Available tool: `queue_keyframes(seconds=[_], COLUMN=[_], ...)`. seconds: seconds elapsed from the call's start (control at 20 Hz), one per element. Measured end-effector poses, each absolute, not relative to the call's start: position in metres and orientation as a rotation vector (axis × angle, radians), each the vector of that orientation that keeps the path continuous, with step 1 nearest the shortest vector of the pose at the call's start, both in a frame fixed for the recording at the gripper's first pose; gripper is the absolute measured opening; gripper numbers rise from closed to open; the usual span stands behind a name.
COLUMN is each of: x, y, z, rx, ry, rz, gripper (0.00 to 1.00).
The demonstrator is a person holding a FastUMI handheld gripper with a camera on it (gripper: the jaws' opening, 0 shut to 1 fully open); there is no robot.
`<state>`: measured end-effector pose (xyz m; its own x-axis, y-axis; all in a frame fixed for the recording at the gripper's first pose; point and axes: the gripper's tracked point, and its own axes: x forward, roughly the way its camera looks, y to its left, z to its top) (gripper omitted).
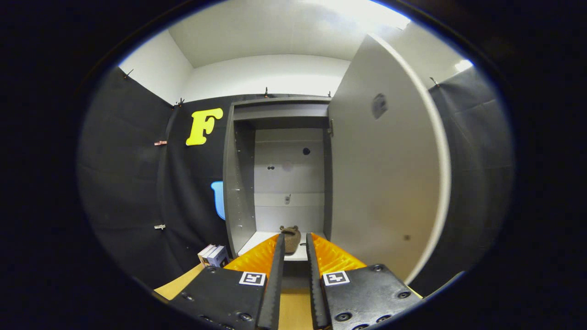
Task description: Open the shoe cabinet door, grab the shoes and put them into the shoe cabinet, then close the shoe cabinet door.
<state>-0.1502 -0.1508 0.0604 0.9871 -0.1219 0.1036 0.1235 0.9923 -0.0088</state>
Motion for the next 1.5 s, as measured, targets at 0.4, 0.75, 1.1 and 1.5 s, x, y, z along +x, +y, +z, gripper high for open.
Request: queue_keyframes(seconds=[0.4,0.75,1.1,1.5], x=[-0.233,-0.231,-0.199,-0.19], y=[-0.248,-0.296,-0.323,-0.312], z=[0.063,0.05,0.04,0.035], rx=[0.009,0.016,0.05,0.141], ry=[-0.117,-0.084,-0.06,-0.038], rz=[-0.206,-0.172,-0.102,-0.019], gripper=[0.31,0.67,0.98,0.97])
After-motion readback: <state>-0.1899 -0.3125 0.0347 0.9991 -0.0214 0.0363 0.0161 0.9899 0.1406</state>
